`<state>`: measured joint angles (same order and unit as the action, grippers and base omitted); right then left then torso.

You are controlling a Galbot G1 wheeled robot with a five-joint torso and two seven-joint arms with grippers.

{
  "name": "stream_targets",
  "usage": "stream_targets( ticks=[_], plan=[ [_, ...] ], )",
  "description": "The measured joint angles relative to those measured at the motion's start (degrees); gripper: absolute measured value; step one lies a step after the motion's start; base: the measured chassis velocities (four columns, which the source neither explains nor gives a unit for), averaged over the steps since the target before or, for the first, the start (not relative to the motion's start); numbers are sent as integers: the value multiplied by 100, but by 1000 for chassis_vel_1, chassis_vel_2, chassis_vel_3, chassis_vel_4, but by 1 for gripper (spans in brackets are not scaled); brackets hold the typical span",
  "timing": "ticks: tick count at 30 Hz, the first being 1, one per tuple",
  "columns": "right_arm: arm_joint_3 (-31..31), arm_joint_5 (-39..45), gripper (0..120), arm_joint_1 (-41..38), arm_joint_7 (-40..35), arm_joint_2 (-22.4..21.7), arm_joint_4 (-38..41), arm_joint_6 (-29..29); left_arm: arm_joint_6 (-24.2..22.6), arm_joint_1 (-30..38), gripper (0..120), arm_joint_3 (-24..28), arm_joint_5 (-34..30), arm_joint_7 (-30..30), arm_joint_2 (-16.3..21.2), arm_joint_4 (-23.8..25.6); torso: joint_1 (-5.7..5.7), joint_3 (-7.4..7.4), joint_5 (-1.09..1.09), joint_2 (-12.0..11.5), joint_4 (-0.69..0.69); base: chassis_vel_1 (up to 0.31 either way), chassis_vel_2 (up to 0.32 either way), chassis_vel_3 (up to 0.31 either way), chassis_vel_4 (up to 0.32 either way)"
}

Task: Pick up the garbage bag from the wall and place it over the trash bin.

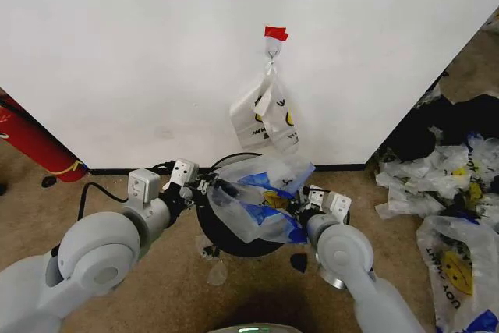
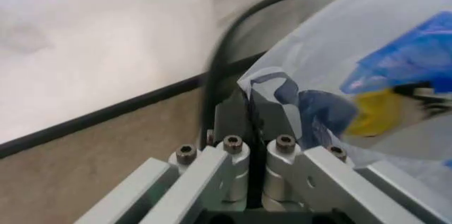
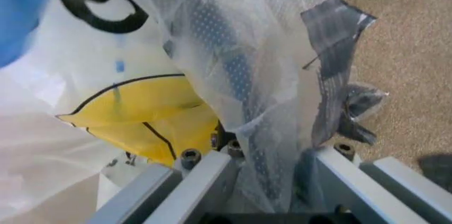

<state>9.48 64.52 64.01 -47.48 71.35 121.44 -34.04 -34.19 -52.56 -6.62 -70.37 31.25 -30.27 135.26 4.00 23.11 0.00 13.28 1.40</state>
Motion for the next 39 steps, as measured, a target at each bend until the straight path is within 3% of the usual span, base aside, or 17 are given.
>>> stream_targets(
  ticks=[15,25,30,39],
  plan=[
    [210,123,0,127,226,-116,43,-1,-71,-37,0,-121,123,-161,356,-830,0,0,1,0,0,0,0,0,0],
    [241,143,0,203,239,-101,73,-1,-106,-98,0,-133,313,-255,360,-1220,0,0,0,0,0,0,0,0,0],
    [250,142,0,224,239,-86,96,-1,-1,-148,5,-97,221,-180,284,-831,0,0,1,0,0,0,0,0,0],
    [267,129,0,274,240,-32,95,11,-20,-133,39,-241,-213,179,183,349,0,0,1,0,0,0,0,0,0]
  ],
)
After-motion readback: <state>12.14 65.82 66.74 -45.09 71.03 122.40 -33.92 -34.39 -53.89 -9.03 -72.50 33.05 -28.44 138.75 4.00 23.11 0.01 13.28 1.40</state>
